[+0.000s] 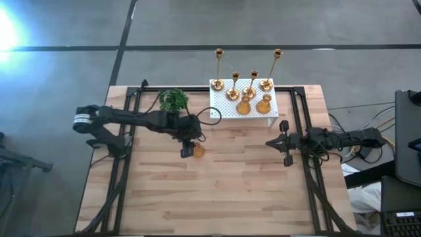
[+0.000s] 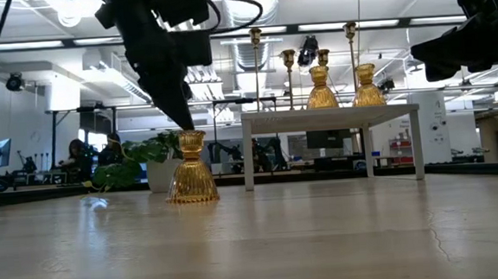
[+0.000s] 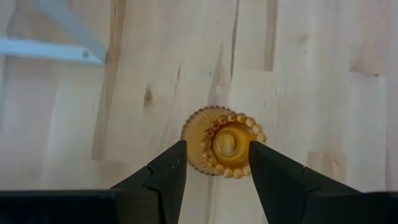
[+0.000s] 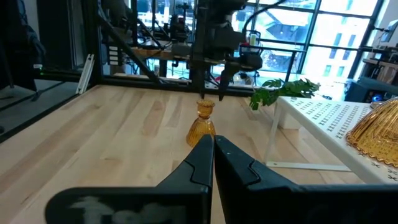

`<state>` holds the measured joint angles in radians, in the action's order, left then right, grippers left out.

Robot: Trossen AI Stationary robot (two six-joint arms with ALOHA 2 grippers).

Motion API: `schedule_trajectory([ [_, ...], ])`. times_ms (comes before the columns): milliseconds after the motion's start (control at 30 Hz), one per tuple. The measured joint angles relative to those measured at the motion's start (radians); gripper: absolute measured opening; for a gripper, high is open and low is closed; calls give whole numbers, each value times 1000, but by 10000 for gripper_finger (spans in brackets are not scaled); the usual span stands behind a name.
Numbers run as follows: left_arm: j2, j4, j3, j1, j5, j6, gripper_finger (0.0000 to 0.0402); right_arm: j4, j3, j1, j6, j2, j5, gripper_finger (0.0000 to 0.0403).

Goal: Pick & Place candle stick holders
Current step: Put the orange glass candle holder on the shelf

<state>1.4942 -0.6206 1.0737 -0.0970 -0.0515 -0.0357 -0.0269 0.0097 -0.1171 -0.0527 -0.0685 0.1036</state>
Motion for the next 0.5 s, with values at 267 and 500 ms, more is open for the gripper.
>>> schedule_trajectory([
  [267,53,15,0,-9,0,-71,177,0,0,0,0,0,0,8],
  [500,95,29,3,-29,-11,-108,177,0,0,0,0,0,0,8],
])
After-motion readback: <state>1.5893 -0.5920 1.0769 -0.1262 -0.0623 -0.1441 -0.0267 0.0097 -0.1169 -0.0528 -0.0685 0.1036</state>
